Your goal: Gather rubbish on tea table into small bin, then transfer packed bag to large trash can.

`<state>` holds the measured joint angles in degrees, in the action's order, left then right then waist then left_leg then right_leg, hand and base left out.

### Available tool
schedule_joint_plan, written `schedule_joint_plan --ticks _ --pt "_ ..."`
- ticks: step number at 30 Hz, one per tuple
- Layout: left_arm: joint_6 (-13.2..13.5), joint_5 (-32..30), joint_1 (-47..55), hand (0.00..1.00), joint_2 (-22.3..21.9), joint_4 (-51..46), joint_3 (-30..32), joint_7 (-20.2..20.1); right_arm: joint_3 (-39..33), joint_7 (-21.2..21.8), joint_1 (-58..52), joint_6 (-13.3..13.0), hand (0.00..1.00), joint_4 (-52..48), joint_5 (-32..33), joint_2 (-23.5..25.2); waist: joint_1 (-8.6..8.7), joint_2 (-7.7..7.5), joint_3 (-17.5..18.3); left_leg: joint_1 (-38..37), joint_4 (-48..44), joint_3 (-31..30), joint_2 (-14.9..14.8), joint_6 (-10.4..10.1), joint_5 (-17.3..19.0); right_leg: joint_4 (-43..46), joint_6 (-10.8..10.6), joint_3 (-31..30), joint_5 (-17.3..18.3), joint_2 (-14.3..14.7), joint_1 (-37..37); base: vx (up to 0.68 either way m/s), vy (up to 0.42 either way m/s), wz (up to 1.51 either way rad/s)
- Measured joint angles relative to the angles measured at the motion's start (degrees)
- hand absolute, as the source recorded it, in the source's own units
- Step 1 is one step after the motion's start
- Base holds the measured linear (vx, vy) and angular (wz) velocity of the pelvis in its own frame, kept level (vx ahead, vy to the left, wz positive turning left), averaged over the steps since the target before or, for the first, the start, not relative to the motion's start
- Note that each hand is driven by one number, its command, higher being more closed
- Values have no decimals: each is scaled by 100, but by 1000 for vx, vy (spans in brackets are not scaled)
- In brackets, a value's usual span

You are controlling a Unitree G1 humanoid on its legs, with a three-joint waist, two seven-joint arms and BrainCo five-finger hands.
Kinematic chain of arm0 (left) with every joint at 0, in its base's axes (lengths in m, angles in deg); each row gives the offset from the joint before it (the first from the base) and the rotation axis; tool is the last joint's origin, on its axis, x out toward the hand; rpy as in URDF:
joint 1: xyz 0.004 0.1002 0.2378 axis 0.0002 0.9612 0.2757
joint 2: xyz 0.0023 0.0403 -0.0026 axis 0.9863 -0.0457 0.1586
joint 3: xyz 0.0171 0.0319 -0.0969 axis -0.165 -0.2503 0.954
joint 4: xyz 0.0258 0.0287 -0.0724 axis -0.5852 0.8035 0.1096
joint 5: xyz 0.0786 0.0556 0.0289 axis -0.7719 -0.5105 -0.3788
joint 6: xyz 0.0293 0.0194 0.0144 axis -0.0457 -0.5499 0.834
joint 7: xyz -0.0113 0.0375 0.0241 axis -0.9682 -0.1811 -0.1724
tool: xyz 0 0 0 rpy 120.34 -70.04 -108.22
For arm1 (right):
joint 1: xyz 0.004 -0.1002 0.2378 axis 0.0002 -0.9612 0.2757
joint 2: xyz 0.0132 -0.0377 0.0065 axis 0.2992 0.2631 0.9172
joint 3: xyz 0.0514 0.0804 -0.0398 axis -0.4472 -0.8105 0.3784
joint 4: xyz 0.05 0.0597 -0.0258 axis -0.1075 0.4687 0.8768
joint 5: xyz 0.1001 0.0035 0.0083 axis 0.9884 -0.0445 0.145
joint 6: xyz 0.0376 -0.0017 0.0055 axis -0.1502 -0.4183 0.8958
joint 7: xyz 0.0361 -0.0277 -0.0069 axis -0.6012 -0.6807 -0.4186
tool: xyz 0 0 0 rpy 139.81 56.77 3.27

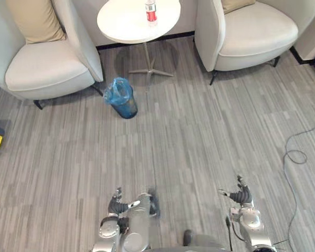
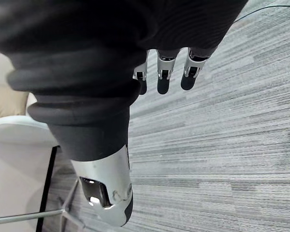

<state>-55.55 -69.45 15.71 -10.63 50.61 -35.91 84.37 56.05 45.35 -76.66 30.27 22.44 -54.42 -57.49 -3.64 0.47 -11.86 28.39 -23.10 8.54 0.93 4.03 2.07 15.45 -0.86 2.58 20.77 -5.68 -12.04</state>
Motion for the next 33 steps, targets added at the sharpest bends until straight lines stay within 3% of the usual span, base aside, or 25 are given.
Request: schedule_joint_plan --ticks 1,2,3,4,6,7,8,10,12,13,14,16,17,18,19,20,21,23,25,26,27,28,29,31,33 --pt "-6 -1 -61 0 28 89 -28 -10 -93 4 -28 13 0 183 -6 66 -3 -151 2 -308 34 -13 203 56 214 1435 -444 -128 -247 -196 469 570 161 33" --pt "-16 -2 -93 0 60 158 -55 -10 -116 1 -34 16 0 222 -7 113 38 -213 -3 -490 31 -61 305 91 353 2177 -848 -219 -540 -264 684 706 167 54" --pt "-56 -3 -125 0 129 271 -136 -9 -75 9 -95 19 0 265 -18 191 158 -310 -15 -888 26 -165 446 171 577 3567 -1171 -424 -678 -260 1142 826 144 51" --pt "-127 -1 -113 0 137 306 -190 -2 -7 13 -86 16 0 247 -31 238 221 -297 -20 -1548 191 -282 493 259 810 4670 -919 -327 -594 -301 1655 825 128 42" --pt "-133 1 -132 0 138 302 -296 11 94 13 -90 -8 0 156 -66 228 306 -216 -31 -2263 678 -480 502 289 845 4841 -516 164 -395 -441 2121 659 75 32" --pt "-128 6 -224 0 135 309 -331 16 147 14 -77 -21 0 88 -68 207 335 -133 -65 -2751 1063 -616 415 288 846 4506 -292 484 -250 -428 2486 623 28 37" --pt "-129 6 -276 0 136 310 -351 22 165 19 -60 -21 0 86 -69 200 359 -102 -83 -2935 1200 -681 369 287 846 4185 -238 631 -206 -408 2649 706 -8 42" --pt "-119 16 -434 0 140 306 -352 93 168 20 -15 -18 0 89 -75 192 487 6 -142 -3411 1537 -900 149 287 846 2157 -364 809 -376 -171 3183 567 -83 68" --pt "-117 15 -492 0 179 307 -354 96 162 19 -20 -12 0 82 -75 199 616 -14 -141 -3571 1616 -1015 61 173 905 384 -421 649 -1062 -56 3245 522 -139 84" --pt "-117 6 -506 0 195 309 -351 104 129 12 -125 21 0 81 -120 198 657 -7 -154 -3850 1649 -1018 -81 -306 1188 -428 -407 457 -2157 55 3226 600 -198 75" --pt "-118 -3 -503 0 170 340 -348 107 132 12 -163 47 0 84 -128 180 650 40 -163 -3974 1601 -1039 -222 -492 1306 -325 -205 359 -2624 163 3181 624 -225 46" --pt "-120 -3 -491 0 183 342 -320 103 138 12 -25 100 0 31 -146 202 573 121 -118 -3590 743 -1045 -395 -664 1246 139 -14 490 -2213 256 3267 658 -287 14" --pt "-130 0 -486 0 113 348 -268 104 142 13 33 101 0 -24 -151 181 610 185 -161 -3198 -426 -942 -452 -996 993 270 100 611 -2024 272 3013 671 -312 35" --pt "-129 2 -479 0 50 344 -221 105 170 10 -6 103 0 -104 -159 160 604 213 -198 -2999 -1128 -854 -548 -1068 684 230 132 668 -1917 296 2752 524 -247 35" --pt "-114 12 -410 0 -12 327 -213 110 267 3 -31 89 0 -178 -178 137 520 169 -260 -2557 -2483 -577 -860 -1066 192 49 210 691 -1748 374 2159 504 -214 3" --pt "-108 23 -379 0 -18 331 -246 102 308 -3 26 70 0 -223 -179 149 419 191 -269 -2263 -3166 -182 -1092 -748 513 -134 284 673 -1695 413 1675 477 -190 -9" --pt "-108 28 -381 0 -41 328 -242 102 296 -5 19 41 0 -303 -179 158 390 147 -276 -2099 -3238 -23 -1133 -681 624 -256 307 668 -1678 399 1464 450 -169 -19" --pt "-106 44 -398 0 -137 300 -240 95 137 -12 22 -27 0 -532 -170 157 279 98 -266 -1570 -2310 455 -1099 -629 901 -786 260 679 -1650 304 934 419 -117 -9" --pt "-110 42 -404 0 -169 299 -249 92 26 -10 10 -17 0 -557 -162 132 287 155 -263 -1389 -969 628 -883 -696 825 -980 114 708 -1539 279 709 372 -27 -7" --pt "-110 41 -372 0 -181 298 -271 92 -1 -16 -29 -11 0 -561 -149 103 285 210 -238 -1426 -335 608 -797 -848 641 -995 35 700 -1488 319 661 365 5 -13" --pt "-109 40 -267 0 -227 290 -313 90 -6 -21 -103 -3 0 -601 -116 -16 286 455 -149 -1438 484 524 -794 -701 -289 -975 -38 681 -1322 521 585 451 77 10" --pt "-118 36 -286 0 -171 323 -321 90 -98 -25 -202 32 0 -606 -116 27 341 466 -155 -1521 508 532 -678 -161 -125 -742 -184 685 -845 521 488 376 86 23" --pt "-121 36 -308 0 -163 321 -325 90 -99 -28 -220 34 0 -607 -117 38 357 409 -166 -1528 515 510 -614 -146 -113 -646 -191 687 -812 426 520 420 108 38" --pt "-117 31 -274 0 -100 281 -354 89 -60 -22 -252 35 0 -659 -121 92 307 35 -165 -1719 721 496 -250 -96 240 311 -337 615 -297 20 794 304 24 21" --pt "-129 -6 -198 0 -91 281 -430 85 -13 -18 -256 45 0 -898 -126 120 313 -11 -183 -1928 772 495 -102 -48 429 1754 -503 316 -325 -174 1366 279 41 9"
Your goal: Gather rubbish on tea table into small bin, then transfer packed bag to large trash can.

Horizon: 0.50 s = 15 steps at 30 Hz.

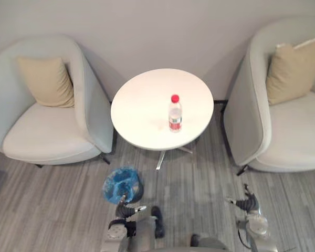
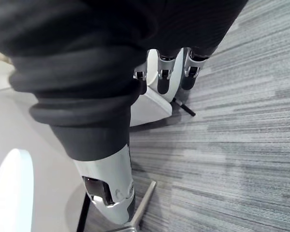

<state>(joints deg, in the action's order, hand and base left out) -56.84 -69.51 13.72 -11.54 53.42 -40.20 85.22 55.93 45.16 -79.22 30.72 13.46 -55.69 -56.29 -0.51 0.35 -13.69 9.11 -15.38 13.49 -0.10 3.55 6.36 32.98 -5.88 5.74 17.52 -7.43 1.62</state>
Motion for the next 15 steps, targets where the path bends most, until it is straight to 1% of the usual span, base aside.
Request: schedule_joint_plan --ticks 1,2,3,4,5,7,8,9,11,13,15 --pt "-4 -1 26 0 57 -4 -57 2 90 -1 -20 -1 0 -145 -3 23 7 -17 5 -153 50 -17 52 47 75 694 -114 -160 -60 -68 285 409 56 20" --pt "-5 -5 67 0 161 -9 -111 -1 191 14 -44 -2 0 -354 -25 56 60 -11 2 -345 36 -104 65 49 155 1069 -12 -297 54 -75 468 346 26 26" --pt "-5 -5 95 0 204 -10 -109 1 208 16 -46 -9 0 -463 -64 76 72 -10 2 -435 42 -130 63 53 170 1095 10 -298 130 -78 534 410 1 43" --pt "-1 -5 111 0 266 -12 -106 1 267 14 -36 -46 0 -705 -129 70 107 -8 5 -582 81 -230 52 66 202 943 97 -288 188 -47 692 333 -40 55" --pt "3 -4 90 0 313 -39 -71 4 363 23 -21 -95 0 -972 -177 18 131 1 10 -699 134 -347 7 59 197 453 122 -418 187 60 909 330 -64 56" --pt "22 -5 85 0 373 -84 -73 4 398 27 6 -161 0 -1162 -216 8 127 -6 14 -725 105 -436 -17 31 199 -178 117 -574 84 129 1023 297 -109 44" --pt "53 -6 110 0 409 -91 -73 2 446 39 -6 -229 0 -1337 -223 5 108 -82 57 -786 87 -506 33 -112 255 -1098 132 -586 -575 97 997 297 -132 50" --pt "75 -9 131 0 420 -50 -46 2 509 52 9 -272 0 -1377 -248 -48 126 -42 57 -892 84 -602 7 -270 363 -1231 146 -557 -1095 117 922 307 -119 35" --pt "138 -127 313 0 233 -71 -69 -30 798 155 11 -301 0 -1534 -462 -210 8 182 248 -1008 305 -641 -263 -389 354 -1725 255 -497 -1243 346 638 296 -133 -6" --pt "141 -163 359 0 114 -65 -88 -126 878 166 6 -310 0 -1728 -652 -201 -9 275 313 -1123 601 -696 -362 -505 284 -2069 291 -415 -1344 468 487 210 -109 -4" --pt "145 -230 358 0 74 -58 -95 -129 876 159 -13 -328 0 -1829 -822 -191 -2 276 314 -1236 788 -747 -393 -556 249 -2267 303 -360 -1353 510 346 183 -63 12"
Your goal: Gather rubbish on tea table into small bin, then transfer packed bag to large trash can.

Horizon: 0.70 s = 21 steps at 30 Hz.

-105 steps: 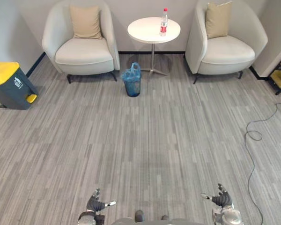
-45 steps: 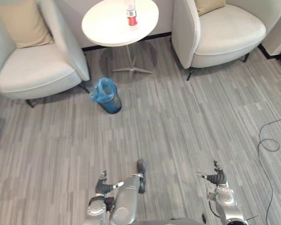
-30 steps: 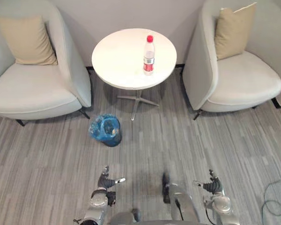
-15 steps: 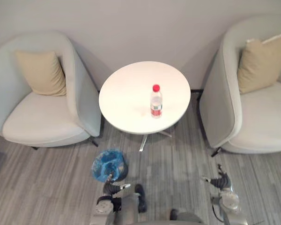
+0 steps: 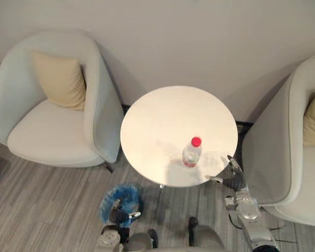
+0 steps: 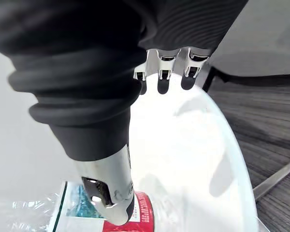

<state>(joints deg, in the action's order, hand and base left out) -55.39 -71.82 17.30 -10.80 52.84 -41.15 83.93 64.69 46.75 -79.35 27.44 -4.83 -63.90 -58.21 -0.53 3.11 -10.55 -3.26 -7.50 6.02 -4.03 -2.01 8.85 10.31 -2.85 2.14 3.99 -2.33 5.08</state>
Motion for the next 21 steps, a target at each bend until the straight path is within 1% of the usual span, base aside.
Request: schedule_joint_plan --ticks 2,4,6,9,10,12,14,15,17,18,21 --pt "0 -21 8 0 -4 12 -17 0 1 -16 -51 -4 0 -90 -77 -16 7 8 8 -87 60 -96 1 -6 -5 -164 -7 85 -13 -5 -181 135 -4 22" --pt "3 -38 9 0 1 12 -30 2 49 -18 -29 -30 0 -142 -88 -16 -12 10 20 -122 61 -156 17 -12 -12 -466 -30 187 -147 -31 -400 77 42 23" --pt "13 -115 12 0 6 47 -39 -11 174 -10 39 -114 0 -148 -132 -27 -20 3 27 -116 57 -243 88 -10 -16 -746 -85 273 -241 -91 -580 50 64 22" --pt "41 -123 53 0 56 114 -49 -107 334 -4 161 -126 0 -142 -194 -14 -39 0 33 -101 43 -312 148 -7 -18 -978 -94 351 -371 -147 -714 18 52 18" --pt "43 -124 76 0 91 116 -59 -110 382 -6 216 -128 0 -114 -196 -15 -35 -15 41 -96 43 -404 206 21 -36 -1049 -107 430 -380 -196 -785 -4 35 29" --pt "59 -124 114 0 109 115 -57 -109 427 -11 353 -130 0 42 -193 -6 -43 -17 45 -95 43 -444 231 35 -47 -1067 -112 489 -402 -223 -819 -25 20 23" --pt "86 -136 126 0 125 116 -59 -113 440 -23 610 -130 0 376 -178 45 -46 -35 55 -78 49 -492 255 66 -66 -1080 -110 560 -424 -242 -842 -56 6 18" --pt "92 -152 125 0 126 115 -63 -112 447 -25 726 -128 100 500 -173 60 -48 -40 57 -67 60 -510 263 78 -102 -1132 -100 570 -496 -244 -860 -65 1 13" --pt "112 -160 123 0 127 108 -110 -111 455 -58 1058 -123 100 792 -167 59 -87 -58 60 -26 125 -577 308 92 -232 -1290 -92 586 -672 -244 -882 -86 -13 11" --pt "111 -161 124 0 128 108 -121 -111 457 -87 1167 -118 100 882 -158 61 -97 -57 61 -26 154 -587 311 92 -233 -1311 -95 594 -679 -243 -882 -99 -22 7" --pt "120 -157 97 0 137 82 -176 -107 441 -253 1680 -67 100 1344 38 58 -200 -68 57 -1 237 -649 314 99 -238 -1397 -105 619 -719 -233 -876 -159 -31 10"
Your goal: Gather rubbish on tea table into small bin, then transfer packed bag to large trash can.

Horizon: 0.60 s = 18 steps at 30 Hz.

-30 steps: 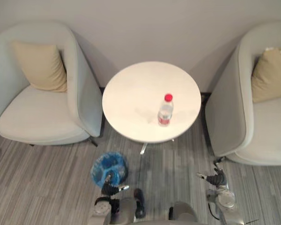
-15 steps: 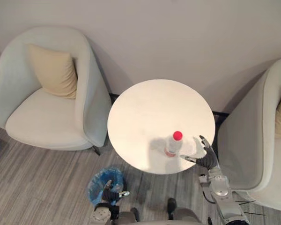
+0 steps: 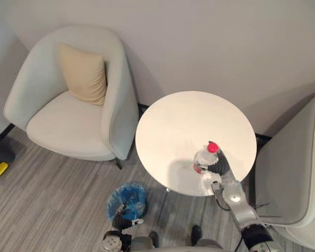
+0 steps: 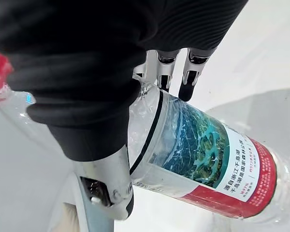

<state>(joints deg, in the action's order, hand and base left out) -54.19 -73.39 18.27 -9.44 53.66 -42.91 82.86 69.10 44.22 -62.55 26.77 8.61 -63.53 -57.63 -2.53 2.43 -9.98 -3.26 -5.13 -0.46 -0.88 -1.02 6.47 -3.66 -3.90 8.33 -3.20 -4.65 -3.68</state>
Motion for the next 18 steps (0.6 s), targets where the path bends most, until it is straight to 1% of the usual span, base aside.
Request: schedule_joint_plan --ticks 3,4,6,10,12,14,15,16,17,18 --pt "13 23 -5 0 13 -46 -42 4 -2 -112 282 111 100 156 239 -9 -19 -21 -7 96 232 -149 15 -2 -235 -53 30 142 -105 -4 104 -165 -49 28" --pt "31 24 -7 0 13 -55 -43 3 9 -125 348 124 100 168 282 2 -36 -24 -11 141 348 -194 14 -15 -347 -56 35 176 -142 -2 179 -174 -53 13" --pt "40 40 -3 0 13 -54 -40 6 5 -131 357 138 100 168 400 -3 -34 -25 -13 158 475 -279 6 -40 -454 -57 48 258 -168 9 212 -152 -55 21" --pt "37 40 -1 0 13 -73 -28 6 -2 -139 347 149 100 125 418 -12 -59 -39 -22 166 515 -390 -6 -94 -511 -62 59 293 -177 43 220 -115 -43 8" --pt "32 39 7 0 13 -74 -27 7 -13 -143 257 150 100 -93 427 -24 -6 -39 -22 217 510 -461 -7 -124 -496 -63 28 390 -145 44 221 -53 -28 21" --pt "6 38 12 0 -2 -83 -27 7 -43 -143 -259 109 100 -954 475 -18 19 -36 -21 288 458 -705 0 -138 -504 -20 40 602 -60 44 195 3 -37 45" --pt "-8 39 12 0 -3 -87 -27 8 -40 -137 -384 93 100 -1139 475 -14 21 -36 -20 303 444 -767 2 -145 -509 8 42 670 -25 44 184 47 -44 70" --pt "-18 38 11 0 -6 -96 -26 10 -36 -111 -705 59 100 -1573 475 5 27 -32 -18 368 376 -1004 22 -139 -547 174 75 918 88 25 184 45 -37 68" --pt "-18 38 11 0 -8 -98 -27 10 -34 -96 -810 29 100 -1696 475 9 33 -33 -17 396 347 -1103 32 -151 -572 246 86 1010 128 14 182 80 -41 106" --pt "-18 39 -1 0 -23 -99 -35 11 -21 -47 -978 -62 100 -1891 468 -3 36 -37 -18 502 247 -1373 87 -167 -583 498 88 1265 339 -58 210 86 -43 112"
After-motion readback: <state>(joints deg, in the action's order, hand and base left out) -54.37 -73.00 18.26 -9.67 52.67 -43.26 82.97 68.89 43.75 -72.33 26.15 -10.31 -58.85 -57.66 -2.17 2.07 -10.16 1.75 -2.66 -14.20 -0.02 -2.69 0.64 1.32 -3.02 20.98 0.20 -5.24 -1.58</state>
